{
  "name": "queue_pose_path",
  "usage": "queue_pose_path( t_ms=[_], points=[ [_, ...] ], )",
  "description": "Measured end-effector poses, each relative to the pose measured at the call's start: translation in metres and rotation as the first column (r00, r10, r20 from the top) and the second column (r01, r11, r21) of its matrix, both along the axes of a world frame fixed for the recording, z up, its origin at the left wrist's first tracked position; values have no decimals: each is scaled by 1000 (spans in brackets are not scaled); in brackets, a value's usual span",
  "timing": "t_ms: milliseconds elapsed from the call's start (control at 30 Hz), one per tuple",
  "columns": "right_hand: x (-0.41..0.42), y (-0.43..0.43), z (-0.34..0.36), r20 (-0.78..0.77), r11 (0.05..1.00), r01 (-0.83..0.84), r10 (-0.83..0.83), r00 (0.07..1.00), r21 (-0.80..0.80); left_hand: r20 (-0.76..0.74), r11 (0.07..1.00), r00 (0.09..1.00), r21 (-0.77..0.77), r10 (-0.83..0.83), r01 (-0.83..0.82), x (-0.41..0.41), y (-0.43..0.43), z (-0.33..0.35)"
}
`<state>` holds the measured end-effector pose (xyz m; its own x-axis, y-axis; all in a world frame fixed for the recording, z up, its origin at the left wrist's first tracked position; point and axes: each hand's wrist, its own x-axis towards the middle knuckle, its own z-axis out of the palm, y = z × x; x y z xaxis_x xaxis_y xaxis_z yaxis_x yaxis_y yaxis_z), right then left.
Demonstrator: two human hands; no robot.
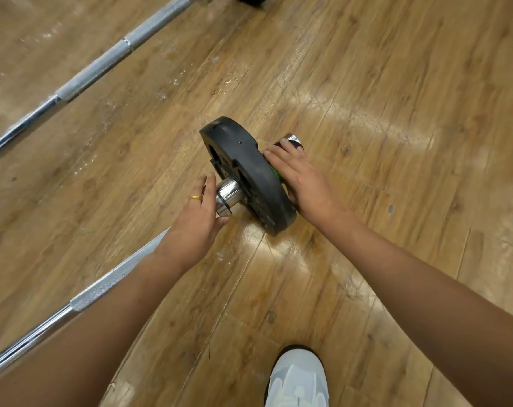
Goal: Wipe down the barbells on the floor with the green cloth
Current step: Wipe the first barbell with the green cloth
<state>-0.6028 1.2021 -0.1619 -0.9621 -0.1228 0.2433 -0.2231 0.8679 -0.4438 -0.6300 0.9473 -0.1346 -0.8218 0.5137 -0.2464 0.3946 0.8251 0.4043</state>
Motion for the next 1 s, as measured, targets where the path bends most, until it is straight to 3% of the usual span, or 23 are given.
queue_pose_path(
  t_ms=[367,567,800,1000],
  points=[
    [28,17,9,1,1000,-18,18,1000,-10,-57,998,997,-32,-52,50,56,12,-4],
    [40,18,21,84,998,-25,29,996,-53,-114,995,991,-70,-76,68,85,22,-3],
    [68,9,33,155,990,121,-109,982,-66,-73,993,991,-32,-113,111,107,22,0],
    [74,12,37,222,991,122,-109,969,-47,-75,991,989,-22,-130,128,123,22,-2]
  ],
)
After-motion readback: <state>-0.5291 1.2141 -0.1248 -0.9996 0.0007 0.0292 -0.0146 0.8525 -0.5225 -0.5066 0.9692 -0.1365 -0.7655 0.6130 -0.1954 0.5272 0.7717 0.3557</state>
